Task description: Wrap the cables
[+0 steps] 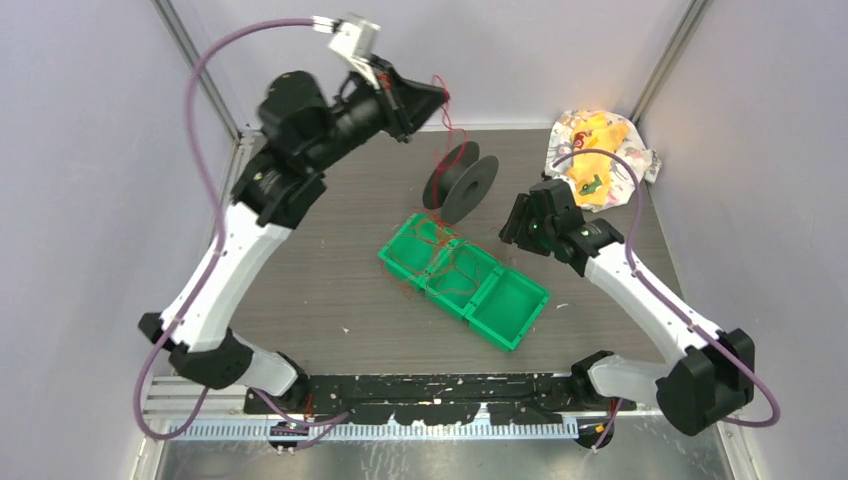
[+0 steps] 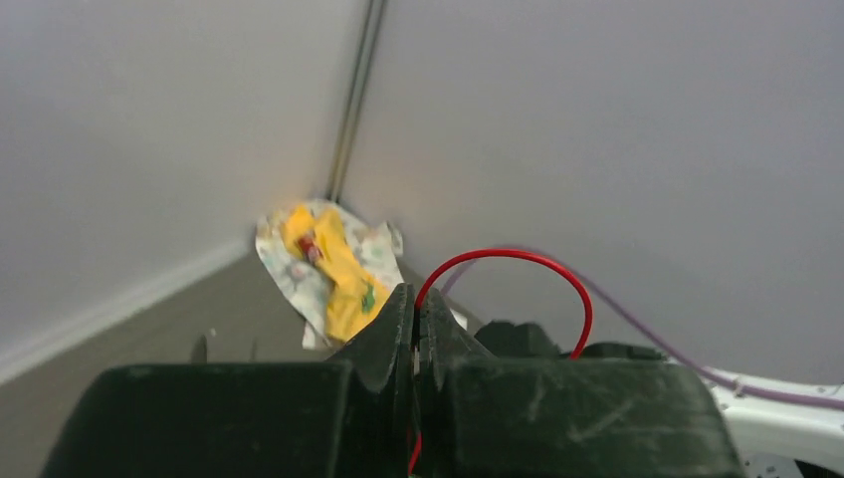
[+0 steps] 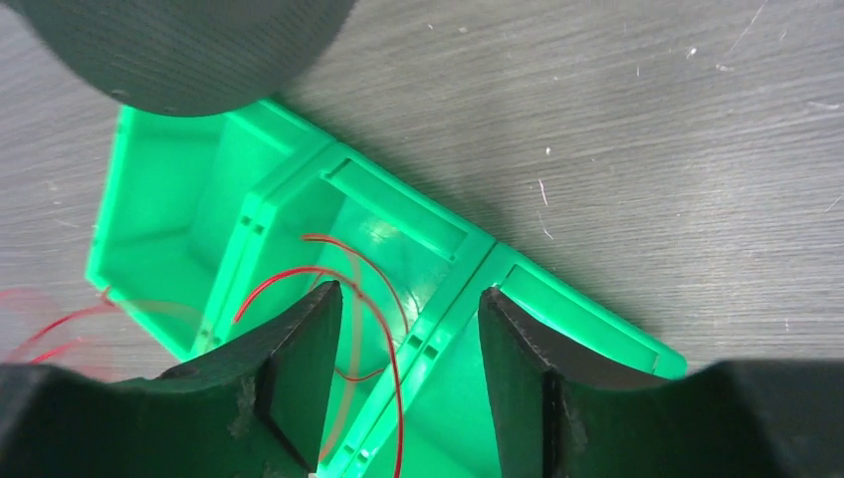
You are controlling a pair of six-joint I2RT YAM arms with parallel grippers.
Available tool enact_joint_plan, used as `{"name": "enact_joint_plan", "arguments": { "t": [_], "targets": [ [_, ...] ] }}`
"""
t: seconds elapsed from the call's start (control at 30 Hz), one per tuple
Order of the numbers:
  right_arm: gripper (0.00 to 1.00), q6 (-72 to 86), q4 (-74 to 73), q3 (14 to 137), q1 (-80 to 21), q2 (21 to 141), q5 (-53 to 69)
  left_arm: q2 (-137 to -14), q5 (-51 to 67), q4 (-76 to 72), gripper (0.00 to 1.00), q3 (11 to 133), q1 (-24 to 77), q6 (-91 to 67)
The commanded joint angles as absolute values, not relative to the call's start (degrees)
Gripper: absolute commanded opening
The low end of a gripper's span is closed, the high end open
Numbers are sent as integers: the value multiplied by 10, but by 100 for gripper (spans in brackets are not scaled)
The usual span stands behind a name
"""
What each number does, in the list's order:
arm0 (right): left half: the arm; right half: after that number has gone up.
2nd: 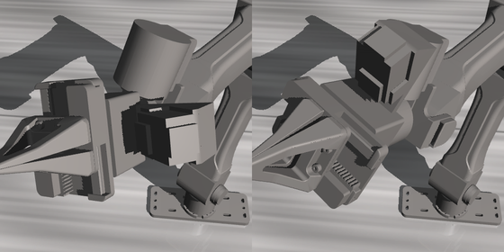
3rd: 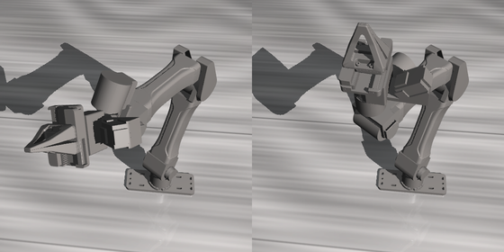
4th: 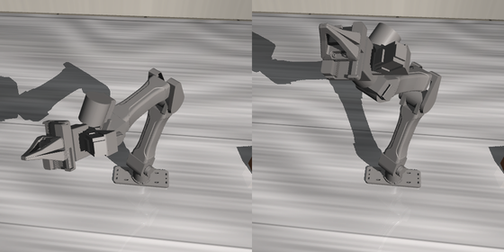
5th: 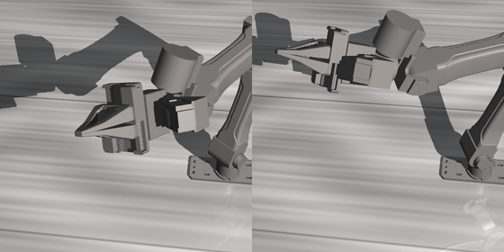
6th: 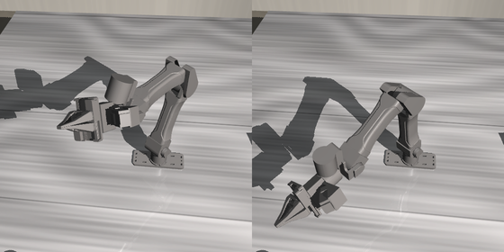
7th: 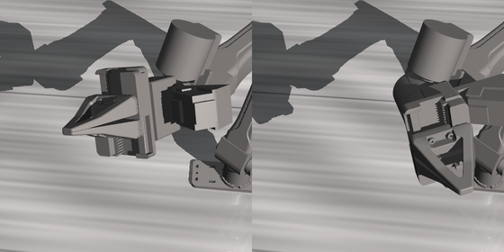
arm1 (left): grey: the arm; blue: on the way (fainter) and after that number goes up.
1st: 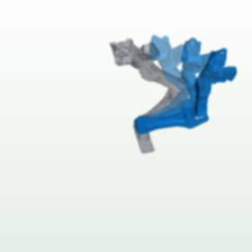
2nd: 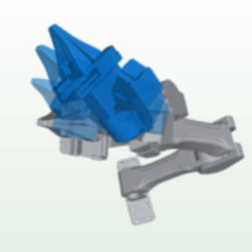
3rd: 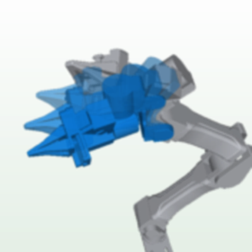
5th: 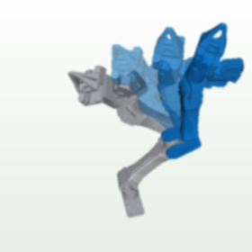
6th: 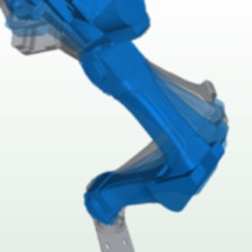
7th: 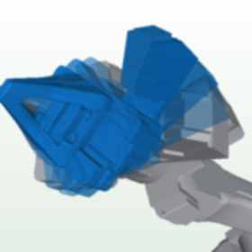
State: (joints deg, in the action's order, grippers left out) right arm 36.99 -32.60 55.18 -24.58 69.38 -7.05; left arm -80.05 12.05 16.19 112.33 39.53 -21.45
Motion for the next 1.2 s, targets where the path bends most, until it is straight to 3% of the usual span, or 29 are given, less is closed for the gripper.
{"name": "enact_joint_plan", "arguments": {
  "t": [0.0,0.17,0.27,0.43,0.83,1.17],
  "targets": [
    [60,352,-347,608,-246,618,-88,-820,197,183,1,1118,395,-275],
    [61,310,-323,633,-246,574,-38,-843,238,126,0,1093,395,-334],
    [60,282,-283,626,-246,563,60,-851,251,125,1,1105,395,-342],
    [51,279,-239,622,-250,603,125,-858,262,134,1,1129,395,-346],
    [42,287,-192,629,-298,672,159,-857,262,136,1,1133,395,-347],
    [43,272,-208,604,-299,637,189,-862,253,144,1,1132,395,-335]
  ]
}}
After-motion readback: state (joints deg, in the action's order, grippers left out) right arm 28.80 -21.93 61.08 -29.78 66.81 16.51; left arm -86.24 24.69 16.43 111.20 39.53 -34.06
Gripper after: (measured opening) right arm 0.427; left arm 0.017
